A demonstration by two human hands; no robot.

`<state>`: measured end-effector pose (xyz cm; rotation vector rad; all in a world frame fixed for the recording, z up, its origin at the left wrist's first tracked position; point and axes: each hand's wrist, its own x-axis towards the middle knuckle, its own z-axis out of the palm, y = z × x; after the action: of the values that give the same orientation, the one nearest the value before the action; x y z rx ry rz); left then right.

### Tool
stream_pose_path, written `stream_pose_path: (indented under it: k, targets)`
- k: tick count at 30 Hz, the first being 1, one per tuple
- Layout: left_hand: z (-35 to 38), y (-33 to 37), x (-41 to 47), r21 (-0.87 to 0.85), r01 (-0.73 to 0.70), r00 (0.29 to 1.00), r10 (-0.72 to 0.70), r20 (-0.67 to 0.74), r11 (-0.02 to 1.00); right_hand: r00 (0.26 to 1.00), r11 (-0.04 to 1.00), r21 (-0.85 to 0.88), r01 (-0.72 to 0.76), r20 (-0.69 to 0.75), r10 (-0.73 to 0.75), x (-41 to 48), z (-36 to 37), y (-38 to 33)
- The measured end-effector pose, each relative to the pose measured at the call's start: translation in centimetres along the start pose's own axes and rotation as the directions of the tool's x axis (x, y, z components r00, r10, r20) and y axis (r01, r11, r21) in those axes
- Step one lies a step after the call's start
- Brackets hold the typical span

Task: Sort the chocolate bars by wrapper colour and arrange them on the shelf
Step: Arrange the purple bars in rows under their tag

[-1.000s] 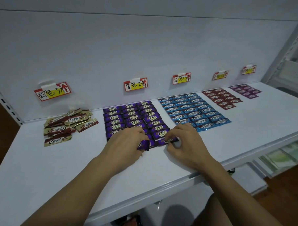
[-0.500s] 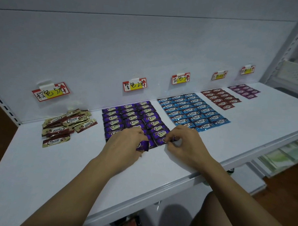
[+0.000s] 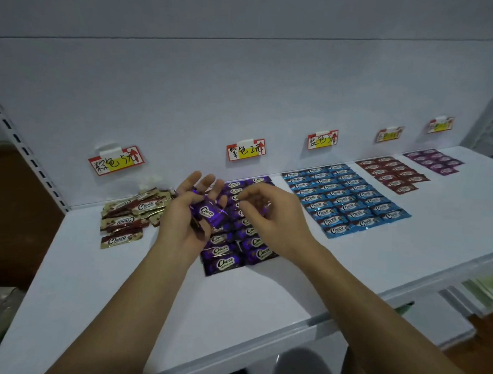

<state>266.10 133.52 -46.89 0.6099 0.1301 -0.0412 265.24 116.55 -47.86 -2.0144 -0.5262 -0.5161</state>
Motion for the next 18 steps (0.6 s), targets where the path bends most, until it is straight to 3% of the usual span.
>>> stream_pose_path:
  k: [5,12,18]
  targets:
    - [-0.2,1.2,0.1,-0.034,-0.009,0.999,0.01,0.044,0.999,0.992,0.996,0.081,-0.038,0.123,0.027,2.9,3.6,-1.0]
    - [-0.6,1.6,1.0,-0.053,-0.047,0.999,0.046,-0.017,0.997,0.978,0.958,0.242,-0.154,0.176,0.113,2.5,4.8,-0.5]
    - [-0.6,1.7,1.2,-0.052,-0.041,0.997,0.037,-0.067,0.998,0.982,0.945,0.285,-0.157,0.151,0.118,2.1,5.4,-0.3]
